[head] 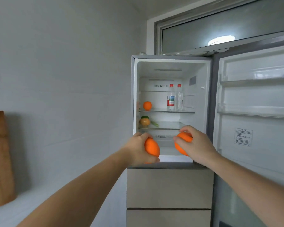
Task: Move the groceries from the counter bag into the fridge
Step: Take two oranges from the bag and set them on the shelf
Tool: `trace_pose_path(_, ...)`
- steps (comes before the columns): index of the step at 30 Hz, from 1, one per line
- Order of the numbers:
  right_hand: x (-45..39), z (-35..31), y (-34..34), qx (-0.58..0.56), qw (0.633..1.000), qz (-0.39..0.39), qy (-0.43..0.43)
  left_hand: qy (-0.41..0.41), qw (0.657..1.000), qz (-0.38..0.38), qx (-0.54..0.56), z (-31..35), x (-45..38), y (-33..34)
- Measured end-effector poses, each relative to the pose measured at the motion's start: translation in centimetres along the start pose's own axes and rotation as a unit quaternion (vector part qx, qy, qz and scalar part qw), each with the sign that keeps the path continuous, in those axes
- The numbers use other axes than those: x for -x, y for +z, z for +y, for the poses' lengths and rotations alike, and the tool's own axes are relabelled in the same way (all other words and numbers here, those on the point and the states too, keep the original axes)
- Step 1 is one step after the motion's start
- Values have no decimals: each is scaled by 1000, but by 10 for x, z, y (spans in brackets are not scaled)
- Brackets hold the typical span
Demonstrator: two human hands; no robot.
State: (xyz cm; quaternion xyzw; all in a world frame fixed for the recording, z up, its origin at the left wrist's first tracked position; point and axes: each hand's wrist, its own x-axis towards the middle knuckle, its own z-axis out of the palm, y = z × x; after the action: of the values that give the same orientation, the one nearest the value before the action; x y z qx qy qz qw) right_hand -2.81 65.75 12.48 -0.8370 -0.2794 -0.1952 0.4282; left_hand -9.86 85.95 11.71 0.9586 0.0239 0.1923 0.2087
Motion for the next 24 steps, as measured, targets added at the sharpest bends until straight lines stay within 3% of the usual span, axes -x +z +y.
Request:
trace_pose_path(9, -129, 85, 41, -13, 1000, -10, 15, -10, 996, 75, 56, -25, -132, 33)
trace_pose_path(16, -233, 136, 74, -64, 994, -39, 81, -45, 992, 114, 43, -44, -239, 53)
trace_pose_path(24, -333, 152, 96, -91, 996, 12, 21, -16, 986, 164, 30, -72, -342, 39)
